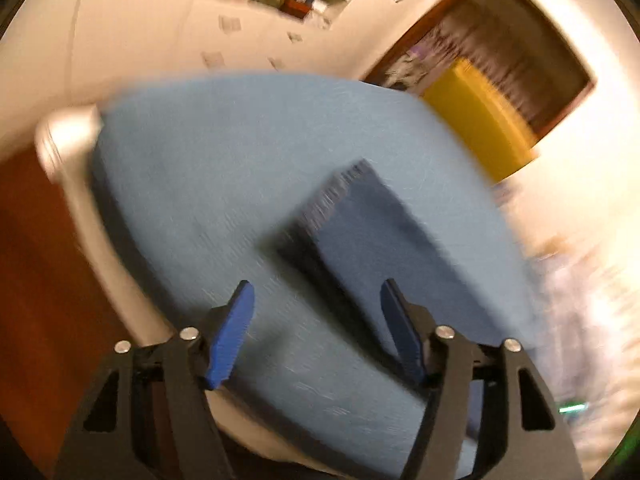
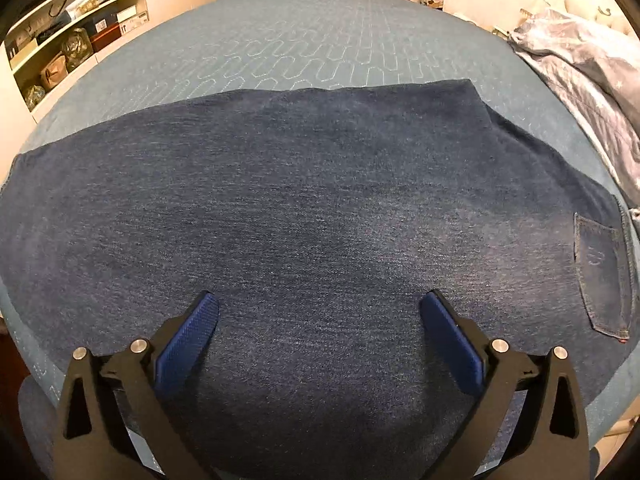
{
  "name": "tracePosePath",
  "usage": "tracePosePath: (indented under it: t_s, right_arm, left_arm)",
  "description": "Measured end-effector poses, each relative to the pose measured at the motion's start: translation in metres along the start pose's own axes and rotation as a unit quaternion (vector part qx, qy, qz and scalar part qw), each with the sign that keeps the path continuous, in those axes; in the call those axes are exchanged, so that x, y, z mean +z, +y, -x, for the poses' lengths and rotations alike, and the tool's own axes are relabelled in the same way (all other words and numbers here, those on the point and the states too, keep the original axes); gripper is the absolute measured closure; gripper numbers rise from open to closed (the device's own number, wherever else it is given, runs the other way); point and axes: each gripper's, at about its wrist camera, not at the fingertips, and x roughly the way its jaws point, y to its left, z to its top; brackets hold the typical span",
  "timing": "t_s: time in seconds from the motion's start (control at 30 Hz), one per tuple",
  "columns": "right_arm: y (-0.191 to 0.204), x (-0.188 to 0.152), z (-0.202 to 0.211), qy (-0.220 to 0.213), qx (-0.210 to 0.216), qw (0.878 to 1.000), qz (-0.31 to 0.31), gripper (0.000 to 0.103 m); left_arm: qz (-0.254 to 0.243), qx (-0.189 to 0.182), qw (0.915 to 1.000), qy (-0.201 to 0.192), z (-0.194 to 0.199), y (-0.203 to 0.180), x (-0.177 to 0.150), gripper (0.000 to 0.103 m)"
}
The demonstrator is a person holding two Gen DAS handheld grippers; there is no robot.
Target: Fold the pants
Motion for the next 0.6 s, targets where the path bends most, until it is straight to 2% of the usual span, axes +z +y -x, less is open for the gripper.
tracePosePath:
  t_s: [0.03,0.1,0.17,0.23,0.4,0.5,0.6]
  right_arm:
    - [0.004,0.003,0.005,-0.002,-0.012,1.0,0.002,0.005]
    - [0.016,0.008,0.016,-0.017,-0.004,1.0,0.009,0.006]
    - [0.039,0.016,0.028,-0.026,0.038,0.999,0.027,0.006]
    - [0.061,0.022,0.034,-0.029,0.064,0.997,0.044,0.007]
    - [0.135,0.035,0.041,-0.041,0.115,0.989,0.083,0.009]
    - [0.161,0.042,0.037,-0.039,0.127,0.988,0.077,0.009]
    - [0.18,0.047,0.021,-0.015,0.134,0.989,0.064,0.009]
  left_arm:
    - [0.041,-0.043,0.9982,0.009,-0.004,0.011,-0.002,0.043]
    - [0.081,-0.073,0.9939,0.015,-0.01,0.021,-0.002,0.047]
    - [0.12,-0.112,0.9861,0.028,-0.022,0.028,-0.002,0.048]
    - [0.139,-0.131,0.9806,0.041,-0.033,0.031,-0.003,0.048]
    - [0.177,-0.159,0.9704,0.04,-0.042,0.043,-0.006,0.049]
    - [0.18,-0.168,0.9686,0.037,-0.044,0.051,-0.002,0.049]
    - [0.181,-0.167,0.9685,0.038,-0.049,0.052,0.006,0.049]
